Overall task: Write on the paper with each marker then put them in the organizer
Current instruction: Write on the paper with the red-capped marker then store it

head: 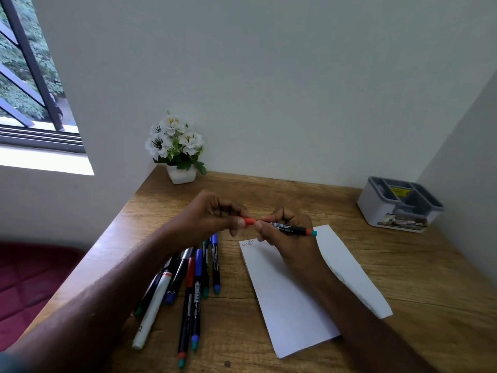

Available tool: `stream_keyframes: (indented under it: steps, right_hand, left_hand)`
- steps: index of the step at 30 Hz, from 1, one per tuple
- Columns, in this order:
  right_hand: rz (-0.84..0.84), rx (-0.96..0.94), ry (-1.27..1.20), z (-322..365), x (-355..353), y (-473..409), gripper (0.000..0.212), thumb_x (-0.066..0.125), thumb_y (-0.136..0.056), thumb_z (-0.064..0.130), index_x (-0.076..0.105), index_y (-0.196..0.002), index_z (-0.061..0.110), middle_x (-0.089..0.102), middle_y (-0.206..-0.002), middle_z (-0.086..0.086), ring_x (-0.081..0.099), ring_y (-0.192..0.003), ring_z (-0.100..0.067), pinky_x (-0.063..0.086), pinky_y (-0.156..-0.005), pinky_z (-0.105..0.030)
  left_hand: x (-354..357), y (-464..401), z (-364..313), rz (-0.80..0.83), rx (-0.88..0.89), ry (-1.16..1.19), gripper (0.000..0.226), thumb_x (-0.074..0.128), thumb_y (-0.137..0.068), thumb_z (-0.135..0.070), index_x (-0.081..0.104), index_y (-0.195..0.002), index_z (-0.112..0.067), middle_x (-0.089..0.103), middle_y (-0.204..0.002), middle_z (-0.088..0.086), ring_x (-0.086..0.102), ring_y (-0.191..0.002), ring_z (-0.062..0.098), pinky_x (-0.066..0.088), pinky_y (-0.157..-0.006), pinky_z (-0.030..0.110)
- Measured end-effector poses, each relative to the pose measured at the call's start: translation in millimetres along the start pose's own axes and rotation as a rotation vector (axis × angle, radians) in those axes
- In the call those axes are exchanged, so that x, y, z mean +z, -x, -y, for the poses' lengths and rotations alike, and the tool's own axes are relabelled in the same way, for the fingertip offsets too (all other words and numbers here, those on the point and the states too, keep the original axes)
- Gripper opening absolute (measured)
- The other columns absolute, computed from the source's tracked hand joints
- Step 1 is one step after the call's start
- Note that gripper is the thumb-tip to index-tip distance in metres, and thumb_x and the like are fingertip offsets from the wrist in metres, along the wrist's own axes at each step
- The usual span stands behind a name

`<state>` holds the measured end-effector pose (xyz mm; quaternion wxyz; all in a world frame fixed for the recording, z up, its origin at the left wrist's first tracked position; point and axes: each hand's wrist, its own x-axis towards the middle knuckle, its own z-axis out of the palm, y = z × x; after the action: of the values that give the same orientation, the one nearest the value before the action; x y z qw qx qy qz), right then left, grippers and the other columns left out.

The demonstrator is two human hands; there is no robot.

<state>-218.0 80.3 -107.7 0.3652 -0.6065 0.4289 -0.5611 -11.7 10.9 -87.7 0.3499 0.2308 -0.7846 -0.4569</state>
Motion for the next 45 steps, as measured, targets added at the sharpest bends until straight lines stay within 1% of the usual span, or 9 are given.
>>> stream_keyframes:
  steps: [4,8,13,17,19,24,30,38,45]
  right_hand:
    - [0.001,0.058,-0.065,4.3,6.5,2.2,0.021,0.072,-0.087,-0.001,0.072,-0.097,0.017,0.078,-0.088,0.009,0.074,-0.09,-0.008,0.055,-0.079,-0.019]
    - [-0.104,-0.036,0.02,7.4,-3.9,-3.8,0.018,0.057,-0.1,0.008,0.07,-0.108,0.016,0.076,-0.11,0.002,0.069,-0.108,-0.014,0.054,-0.092,-0.026]
    - [-0.265,-0.03,0.24,1.8,-32.7,-8.6,0.02,0.047,-0.105,0.013,0.064,-0.116,0.014,0.066,-0.091,-0.004,0.06,-0.079,-0.003,0.048,-0.074,-0.02]
    - [-0.338,-0.042,0.587,5.2,-57.6,-14.2,0.027,0.059,-0.096,0.008,0.07,-0.12,0.013,0.065,-0.103,-0.008,0.054,-0.087,0.002,0.038,-0.077,-0.005]
    - [-0.434,-0.046,0.611,21.1,-79.4,-14.5,0.024,0.068,-0.088,0.008,0.073,-0.111,0.014,0.07,-0.095,0.001,0.063,-0.088,-0.006,0.048,-0.08,-0.017]
    - [-0.57,-0.09,0.834,64.0,-179.0,-15.7,0.007,0.075,-0.082,0.008,0.075,-0.083,0.016,0.072,-0.08,0.006,0.065,-0.074,-0.006,0.046,-0.071,-0.011]
    - [-0.487,0.028,1.08,82.7,-262.9,-25.0,0.011,0.07,-0.086,0.006,0.077,-0.092,0.012,0.073,-0.091,-0.004,0.063,-0.079,-0.014,0.052,-0.076,-0.025]
    - [-0.169,0.162,1.229,64.6,-259.8,-55.4,0.019,0.068,-0.082,0.006,0.075,-0.096,0.017,0.07,-0.105,-0.009,0.067,-0.093,-0.025,0.058,-0.084,-0.037]
    - [-0.108,0.178,1.221,57.4,-258.1,-49.9,0.015,0.073,-0.081,0.014,0.073,-0.096,0.017,0.07,-0.106,-0.008,0.066,-0.093,-0.023,0.056,-0.079,-0.033]
  left_hand:
    - [7.1,0.0,-4.9,-0.018,-0.02,-0.103,0.016,0.071,-0.084,-0.008,0.073,-0.1,-0.008,0.076,-0.084,0.006,0.073,-0.078,0.024,0.059,-0.078,0.045]
    - [12.4,-0.4,-6.6,-0.036,-0.047,-0.216,0.012,0.073,-0.084,-0.018,0.073,-0.096,-0.017,0.076,-0.083,-0.002,0.073,-0.08,0.013,0.058,-0.078,0.028]
    - [17.8,-22.0,-12.4,-0.038,-0.023,-0.463,0.009,0.075,-0.085,-0.024,0.075,-0.094,-0.023,0.073,-0.087,-0.012,0.068,-0.084,0.003,0.049,-0.072,0.013]
    - [30.1,-59.2,-20.9,0.039,-0.095,-0.638,0.016,0.067,-0.083,-0.049,0.072,-0.091,-0.036,0.071,-0.088,-0.018,0.065,-0.083,-0.001,0.053,-0.072,0.027]
    - [45.9,-82.7,-27.5,0.084,-0.081,-0.689,0.019,0.067,-0.084,-0.045,0.074,-0.094,-0.03,0.072,-0.089,-0.014,0.064,-0.083,0.003,0.054,-0.075,0.03]
    - [97.1,-136.9,-33.7,0.114,-0.013,-0.531,0.011,0.07,-0.085,-0.027,0.075,-0.081,-0.018,0.073,-0.076,-0.007,0.068,-0.076,0.006,0.051,-0.07,0.024]
    - [143.7,-183.2,-32.4,0.166,0.023,-0.542,0.008,0.071,-0.084,-0.021,0.073,-0.077,-0.017,0.071,-0.072,-0.009,0.062,-0.066,-0.002,0.046,-0.065,0.018]
    - [154.4,-199.8,-36.1,0.164,0.018,-0.561,0.007,0.071,-0.087,-0.022,0.076,-0.085,-0.018,0.068,-0.07,-0.015,0.063,-0.064,-0.007,0.047,-0.065,0.015]
    - [142.0,-189.8,-41.7,0.177,0.045,-0.592,0.006,0.072,-0.087,-0.022,0.074,-0.082,-0.023,0.068,-0.071,-0.017,0.065,-0.068,-0.003,0.05,-0.07,0.015]
